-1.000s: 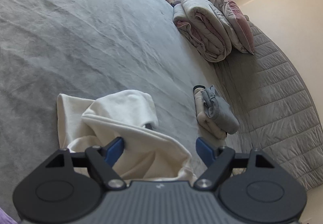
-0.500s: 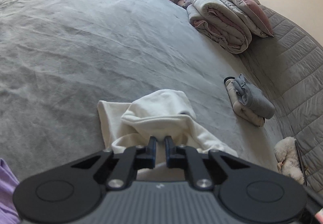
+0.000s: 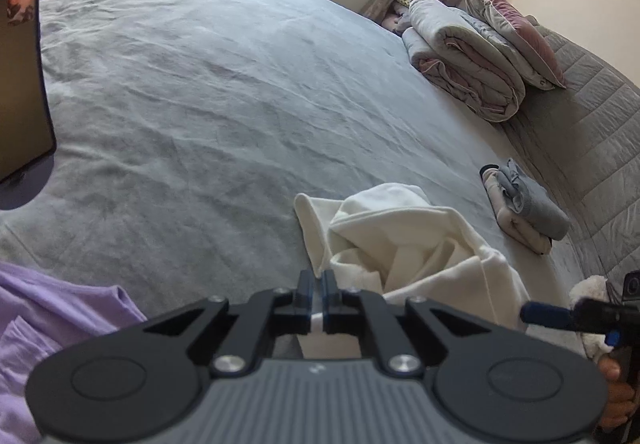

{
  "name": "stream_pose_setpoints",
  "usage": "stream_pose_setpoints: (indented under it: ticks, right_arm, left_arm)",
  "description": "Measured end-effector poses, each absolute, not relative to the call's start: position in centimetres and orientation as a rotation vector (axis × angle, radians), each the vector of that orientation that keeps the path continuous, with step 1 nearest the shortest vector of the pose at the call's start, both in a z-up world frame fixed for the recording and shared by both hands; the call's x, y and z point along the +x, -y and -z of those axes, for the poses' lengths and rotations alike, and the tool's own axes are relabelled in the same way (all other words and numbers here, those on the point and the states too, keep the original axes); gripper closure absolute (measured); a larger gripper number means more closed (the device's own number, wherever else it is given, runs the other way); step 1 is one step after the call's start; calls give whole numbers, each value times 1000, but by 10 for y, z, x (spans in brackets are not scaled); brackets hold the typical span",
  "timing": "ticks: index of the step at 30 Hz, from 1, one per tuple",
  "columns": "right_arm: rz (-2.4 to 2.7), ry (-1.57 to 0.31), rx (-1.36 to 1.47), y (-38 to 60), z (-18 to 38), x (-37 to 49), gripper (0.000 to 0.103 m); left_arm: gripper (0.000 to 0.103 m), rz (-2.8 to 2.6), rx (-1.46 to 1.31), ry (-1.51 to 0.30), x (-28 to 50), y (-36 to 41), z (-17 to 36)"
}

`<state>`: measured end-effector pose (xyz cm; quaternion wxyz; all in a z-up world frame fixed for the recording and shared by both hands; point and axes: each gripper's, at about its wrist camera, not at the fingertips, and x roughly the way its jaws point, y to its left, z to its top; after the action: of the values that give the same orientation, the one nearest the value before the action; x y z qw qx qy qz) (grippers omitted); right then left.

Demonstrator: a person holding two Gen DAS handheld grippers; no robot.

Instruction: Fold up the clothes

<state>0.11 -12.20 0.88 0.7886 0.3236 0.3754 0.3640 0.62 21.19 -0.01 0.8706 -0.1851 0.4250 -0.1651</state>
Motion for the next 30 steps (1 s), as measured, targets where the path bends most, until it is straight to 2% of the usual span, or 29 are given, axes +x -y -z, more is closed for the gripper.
stream_pose_setpoints:
  ticks: [2,4,8,10,14,21,24,25,26,27,30]
  right_arm:
    - [-720,-794,745,138,-7,8,41]
    - [-669,-794,778,149,-3,14,41]
    - [-609,-826,820,159,9,19,41]
    - [-610,-848,851,158,15,22,41]
    - [-732,-910,910,129,30,18,57]
    - [-839,-983,808,68,38,3,60]
    - [-846,-987,718,53,35,-4,60]
    - [-851,-987,712,54,33,-3,60]
    - [-856,-986,705,55,31,-3,58]
    - [-861,-985,699,56,29,-3,56]
    - [-871,-984,713,64,24,-1,50]
  left_arm:
    - [74,372,-433,-909,10,-210,3]
    - [64,393,-476,-913,13,-207,4]
    - [55,422,-549,-923,21,-202,6]
    - [54,436,-588,-928,25,-200,7]
    - [50,474,-667,-944,31,-197,9]
    - [44,516,-670,-984,32,-186,14]
    - [49,480,-589,-1012,29,-176,20]
    - [65,462,-561,-1020,29,-174,23]
    - [88,455,-547,-1026,28,-173,25]
    - [93,450,-542,-1029,27,-173,26]
    - [95,426,-520,-1011,23,-179,25]
